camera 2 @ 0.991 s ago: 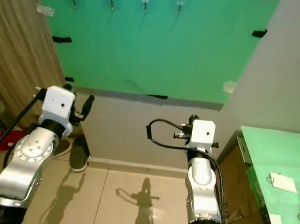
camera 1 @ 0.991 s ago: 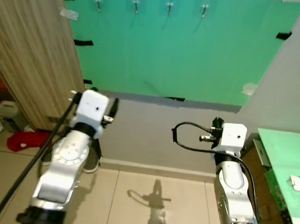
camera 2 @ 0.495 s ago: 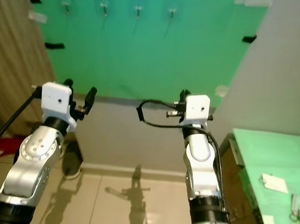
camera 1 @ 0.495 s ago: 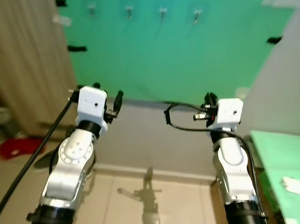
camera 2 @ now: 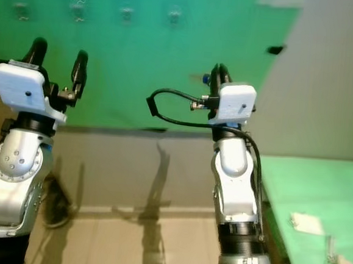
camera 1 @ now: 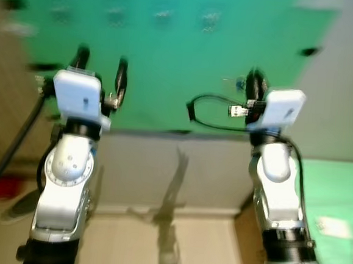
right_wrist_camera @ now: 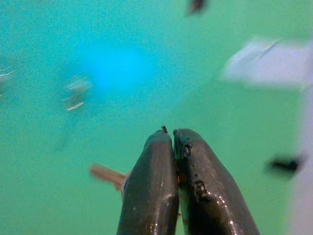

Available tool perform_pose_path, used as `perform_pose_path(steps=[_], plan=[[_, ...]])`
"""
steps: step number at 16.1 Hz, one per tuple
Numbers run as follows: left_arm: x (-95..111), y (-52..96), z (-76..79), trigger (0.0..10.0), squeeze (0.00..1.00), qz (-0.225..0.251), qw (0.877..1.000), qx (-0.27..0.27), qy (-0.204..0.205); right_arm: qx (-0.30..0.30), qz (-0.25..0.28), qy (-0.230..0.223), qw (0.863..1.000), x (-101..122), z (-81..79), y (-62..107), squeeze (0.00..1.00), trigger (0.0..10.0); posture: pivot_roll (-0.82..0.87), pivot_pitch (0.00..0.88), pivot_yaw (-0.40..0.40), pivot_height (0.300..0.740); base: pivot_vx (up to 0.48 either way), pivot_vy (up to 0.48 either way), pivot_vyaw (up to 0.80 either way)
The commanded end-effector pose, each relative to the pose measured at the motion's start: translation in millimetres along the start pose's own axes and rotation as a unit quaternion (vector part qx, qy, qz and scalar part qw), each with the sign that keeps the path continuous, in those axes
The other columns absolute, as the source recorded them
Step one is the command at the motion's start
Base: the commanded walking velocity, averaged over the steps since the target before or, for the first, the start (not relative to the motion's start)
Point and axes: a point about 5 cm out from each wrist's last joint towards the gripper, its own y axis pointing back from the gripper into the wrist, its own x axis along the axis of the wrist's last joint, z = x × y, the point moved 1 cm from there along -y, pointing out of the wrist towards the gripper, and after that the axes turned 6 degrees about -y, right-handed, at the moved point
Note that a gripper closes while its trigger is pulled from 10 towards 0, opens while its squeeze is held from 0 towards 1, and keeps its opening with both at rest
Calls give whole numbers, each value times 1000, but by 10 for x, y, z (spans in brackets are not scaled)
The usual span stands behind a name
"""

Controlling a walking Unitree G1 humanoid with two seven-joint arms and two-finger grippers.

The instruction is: Hang keys on a hook

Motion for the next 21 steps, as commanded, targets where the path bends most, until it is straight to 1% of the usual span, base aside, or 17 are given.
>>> perform_pose_path(steps=[1, 2, 3, 4, 6, 9, 10, 11, 13, 14, 15, 16, 18, 19, 20, 21], plan=[[25, 14, 37, 10000, 0, 2, 1000, -11, -6, -7, -15, -19, 1000, -13, 52, -35, 0, 0, 139, 0, -57, 740, 439, 0, 0], [44, 15, 16, 10000, 0, 6, 1000, -2, -25, -3, -20, -32, 999, -11, 49, -46, 0, 0, 141, 0, -64, 740, 431, 0, 0], [44, 10, 8, 10000, 0, 5, 1000, 2, -23, 11, -34, -43, 998, -36, 36, -40, 0, 0, 138, 0, -71, 740, 0, 0, 0], [30, 9, -11, 10000, 0, -1, 1000, 10, -12, 33, -58, -62, 996, -83, 20, -3, 0, 0, 141, 0, -82, 740, 0, 0, 0], [36, 16, -4, 10000, 0, -5, 1000, 13, -4, 53, -79, -78, 992, -108, 34, 51, 0, 0, 145, 0, -89, 740, 0, 0, 0], [64, 31, 28, 10000, 0, -2, 1000, 4, -3, 121, -124, -130, 976, -140, -74, -3, 0, 0, 158, 0, -99, 740, 0, 0, 0], [45, 25, 40, 10000, 0, -5, 1000, -4, -7, 148, -133, -163, 966, -136, -137, -96, 0, 0, 173, 0, -104, 740, 0, 0, 0], [-28, 25, 61, 10000, 0, -20, 1000, -19, -13, 154, -143, -205, 956, -155, -159, -240, 0, 0, 181, 0, -102, 740, 0, 0, 0], [-89, 36, 85, 10000, 0, -34, 999, -30, -16, 152, -148, -224, 951, -164, -157, -304, 0, 0, 179, 0, -102, 740, 0, 0, 0], [-155, 52, 124, 10000, 0, -52, 998, -42, -14, 149, -147, -241, 948, -149, -156, -374, 0, 0, 183, 0, -95, 740, 0, 0, 0], [-254, 82, 188, 10000, 0, -76, 995, -59, -4, 146, -143, -268, 941, -117, -160, -502, 0, 0, 176, 0, -78, 740, 0, 0, 0], [-307, 94, 226, 10000, 0, -86, 994, -66, 4, 146, -139, -279, 939, -107, -176, -585, 0, 0, 176, 0, -73, 740, 0, 0, 0], [-351, 104, 271, 10000, 0, -93, 993, -74, 11, 143, -134, -290, 937, -103, -184, -685, 0, 0, 181, 0, -81, 740, 0, 0, 0], [-352, 80, 262, 10000, 0, -89, 993, -73, 9, 133, -124, -317, 931, -74, -184, -785, 0, 0, 191, 0, -85, 740, 0, 0, 0], [-347, 67, 249, 10000, 0, -87, 994, -70, 9, 132, -115, -336, 926, -25, -194, -842, 0, 0, 192, 0, -86, 740, 0, 0, 0], [-319, 58, 233, 10000, 0, -78, 995, -67, 10, 139, -99, -365, 915, 74, -208, -920, 0, 0, 195, 0, -88, 740, 0, 0, 0]])
